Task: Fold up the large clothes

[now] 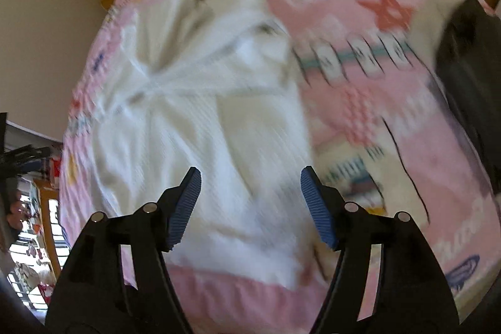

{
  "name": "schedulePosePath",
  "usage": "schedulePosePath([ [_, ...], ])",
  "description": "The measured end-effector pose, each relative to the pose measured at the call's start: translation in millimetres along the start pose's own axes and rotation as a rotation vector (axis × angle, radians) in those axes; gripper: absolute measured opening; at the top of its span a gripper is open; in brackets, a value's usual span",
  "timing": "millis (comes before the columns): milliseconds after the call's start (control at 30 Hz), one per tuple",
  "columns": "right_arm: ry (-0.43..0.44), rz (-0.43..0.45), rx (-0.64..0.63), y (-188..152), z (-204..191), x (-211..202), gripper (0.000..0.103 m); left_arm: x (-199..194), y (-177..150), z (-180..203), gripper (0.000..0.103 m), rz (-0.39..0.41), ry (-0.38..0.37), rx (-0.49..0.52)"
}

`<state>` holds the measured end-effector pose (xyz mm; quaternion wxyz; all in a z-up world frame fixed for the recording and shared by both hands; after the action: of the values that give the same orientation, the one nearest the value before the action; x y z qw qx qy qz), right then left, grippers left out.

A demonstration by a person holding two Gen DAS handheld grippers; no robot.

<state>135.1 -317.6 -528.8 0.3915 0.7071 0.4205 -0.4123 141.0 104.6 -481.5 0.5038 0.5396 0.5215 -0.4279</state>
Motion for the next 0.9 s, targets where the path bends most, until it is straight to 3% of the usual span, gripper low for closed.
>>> schedulePosePath([
  [200, -0.106, -0.099, -0.009, -51.3, 60.2, 27.0, 0.068, 55.6, -74.3, -39.0, 0.088, -0.153, 0.026, 0.060],
  [300, -0.157, -0.136, -0.064, -70.0, 68.8, 41.7, 0.068, 89.3, -104.8, -54.9, 0.088, -0.235, -0.016, 0.037],
  [400, -0.136, -0.160, -0.058, -77.9, 66.4, 49.2, 0.068, 114.6, -125.6, -60.3, 0.088, -0.294, -0.086, 0.022],
  [633, -0.027, -0.197, 0.086, -71.7, 63.2, 64.4, 0.068, 126.2, -132.8, -54.1, 0.088, -0.283, -0.322, 0.000],
  [767, 0.037, -0.231, 0.181, -65.7, 64.1, 79.0, 0.068, 134.7, -129.2, -56.2, 0.089, -0.258, -0.377, 0.020],
  [900, 0.015, -0.233, 0.171, -65.9, 64.3, 91.4, 0.068, 147.9, -127.3, -52.3, 0.089, -0.272, -0.500, 0.023],
])
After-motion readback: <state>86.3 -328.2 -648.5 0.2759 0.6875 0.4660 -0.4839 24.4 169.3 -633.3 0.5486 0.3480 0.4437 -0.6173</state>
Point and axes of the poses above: each gripper's, at about its wrist camera, not at the fingertips, and x roughly the way its jaws point, z to its right, y to its top, the point moved 7 cm from there along x, roughly the way its jaws point, and after that the axes turned 15 degrees about x, right-handed, at the moved point
